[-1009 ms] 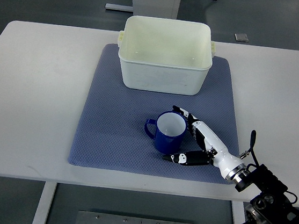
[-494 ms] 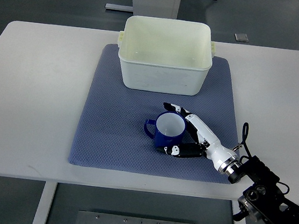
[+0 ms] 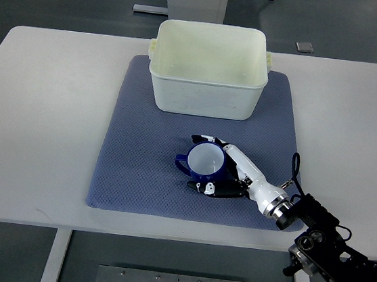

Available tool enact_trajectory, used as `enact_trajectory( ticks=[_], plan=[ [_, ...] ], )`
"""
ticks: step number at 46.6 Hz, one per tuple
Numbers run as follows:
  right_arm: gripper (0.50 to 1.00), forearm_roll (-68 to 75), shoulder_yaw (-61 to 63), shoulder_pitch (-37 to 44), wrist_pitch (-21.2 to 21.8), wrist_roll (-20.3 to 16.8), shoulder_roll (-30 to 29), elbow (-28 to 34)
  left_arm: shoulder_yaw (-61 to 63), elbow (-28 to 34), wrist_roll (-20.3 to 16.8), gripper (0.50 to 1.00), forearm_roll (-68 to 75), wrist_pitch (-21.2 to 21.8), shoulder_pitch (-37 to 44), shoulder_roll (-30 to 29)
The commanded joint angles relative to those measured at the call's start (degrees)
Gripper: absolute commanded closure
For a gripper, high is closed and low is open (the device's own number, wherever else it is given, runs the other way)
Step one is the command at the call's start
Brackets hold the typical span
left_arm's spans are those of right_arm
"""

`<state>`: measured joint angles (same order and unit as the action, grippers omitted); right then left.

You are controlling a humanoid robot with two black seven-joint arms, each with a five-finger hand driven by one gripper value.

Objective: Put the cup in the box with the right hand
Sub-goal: 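Close the right hand fingers around the blue mug body, then lift the blue mug and carry it over the cream box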

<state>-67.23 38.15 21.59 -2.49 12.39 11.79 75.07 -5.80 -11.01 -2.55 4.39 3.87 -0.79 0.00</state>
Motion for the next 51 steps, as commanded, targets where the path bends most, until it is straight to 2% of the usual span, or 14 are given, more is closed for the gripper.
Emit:
enact_trajectory(
  ticks=[1, 10, 16, 36, 51],
  plan=[
    [0.791, -0.01, -0.09, 0.29, -0.06, 0.00, -0.02, -0.01, 0.00, 0.02, 0.00, 0.500, 0.00, 0.00, 0.00, 0.00],
    [0.902, -0.01, -0.09, 0.73, -0.41, 0.00, 0.07, -0.01, 0.00, -0.07, 0.00, 0.500, 0.00, 0.00, 0.00, 0.00],
    [1.000, -0.01, 0.08, 0.99, -0.94, -0.79, 0.25, -0.10, 0.00, 0.02, 0.00, 0.500, 0.00, 0.00, 0.00, 0.00],
    [1.000, 1.22, 2.63, 0.82, -0.68, -0.88, 0.95, 0.43, 0.00, 0.02, 0.00, 0.500, 0.00, 0.00, 0.00, 0.00],
    [1.000, 9.21, 3.07, 0.47, -0.41, -0.88, 9.38, 5.17, 0.00, 0.02, 0.00, 0.500, 0.00, 0.00, 0.00, 0.00]
  ],
)
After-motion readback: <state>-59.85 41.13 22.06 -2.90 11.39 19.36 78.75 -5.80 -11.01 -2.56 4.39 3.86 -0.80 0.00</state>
